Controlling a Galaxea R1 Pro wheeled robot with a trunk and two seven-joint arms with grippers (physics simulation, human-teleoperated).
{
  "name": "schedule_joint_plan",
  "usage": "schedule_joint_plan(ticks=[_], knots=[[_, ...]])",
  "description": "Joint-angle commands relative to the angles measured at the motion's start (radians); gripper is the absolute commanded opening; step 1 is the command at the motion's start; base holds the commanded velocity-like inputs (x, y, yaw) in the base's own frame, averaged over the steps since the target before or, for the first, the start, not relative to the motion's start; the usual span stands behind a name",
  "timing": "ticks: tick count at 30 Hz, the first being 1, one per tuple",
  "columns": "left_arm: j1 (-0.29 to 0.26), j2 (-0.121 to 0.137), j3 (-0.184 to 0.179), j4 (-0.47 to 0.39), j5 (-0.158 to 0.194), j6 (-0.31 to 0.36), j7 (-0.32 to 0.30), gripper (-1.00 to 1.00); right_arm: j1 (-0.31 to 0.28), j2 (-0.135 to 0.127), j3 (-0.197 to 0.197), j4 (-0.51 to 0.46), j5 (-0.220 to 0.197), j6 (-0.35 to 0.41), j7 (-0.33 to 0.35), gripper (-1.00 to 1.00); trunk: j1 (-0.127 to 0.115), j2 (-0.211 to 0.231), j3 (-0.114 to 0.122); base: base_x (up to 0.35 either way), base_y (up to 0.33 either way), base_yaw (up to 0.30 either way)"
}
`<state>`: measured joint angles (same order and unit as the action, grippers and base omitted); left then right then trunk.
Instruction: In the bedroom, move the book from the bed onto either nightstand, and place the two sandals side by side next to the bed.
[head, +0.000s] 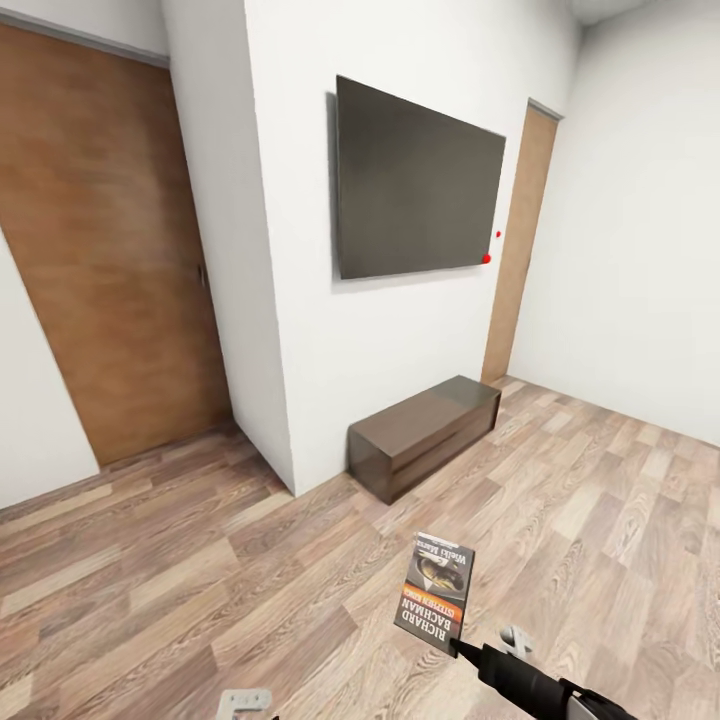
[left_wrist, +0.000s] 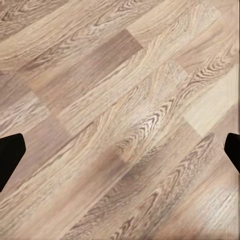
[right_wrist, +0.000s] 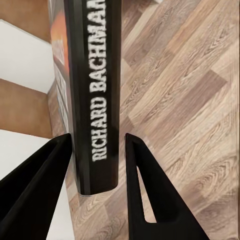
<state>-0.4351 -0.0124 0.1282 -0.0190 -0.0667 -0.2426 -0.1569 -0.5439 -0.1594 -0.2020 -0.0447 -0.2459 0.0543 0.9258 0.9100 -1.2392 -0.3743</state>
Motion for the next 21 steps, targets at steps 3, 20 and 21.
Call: schedule_joint_plan(ticks=[3,20,21], knots=[[0.0,0.0,0.008,0.001,-0.006,-0.003,-0.003,1.0,-0.001,0.0,-0.005,0.0,-0.007,0.006,0.003,-1.0,0.0,-0.001,-0.001,0.0,0.0,-0.283],[-0.001,0.002,0.009,0.001,-0.005,-0.003,-0.003,1.0,-0.001,-0.003,-0.005,0.0,-0.007,0.006,0.002,-1.0,0.0,-0.001,-0.001,0.0,0.0,-0.283],[-0.001,0.002,0.008,0.001,-0.006,-0.003,-0.003,1.0,-0.001,-0.003,-0.005,0.0,-0.007,0.006,0.002,-1.0,0.0,-0.001,-0.001,0.0,0.0,-0.283]])
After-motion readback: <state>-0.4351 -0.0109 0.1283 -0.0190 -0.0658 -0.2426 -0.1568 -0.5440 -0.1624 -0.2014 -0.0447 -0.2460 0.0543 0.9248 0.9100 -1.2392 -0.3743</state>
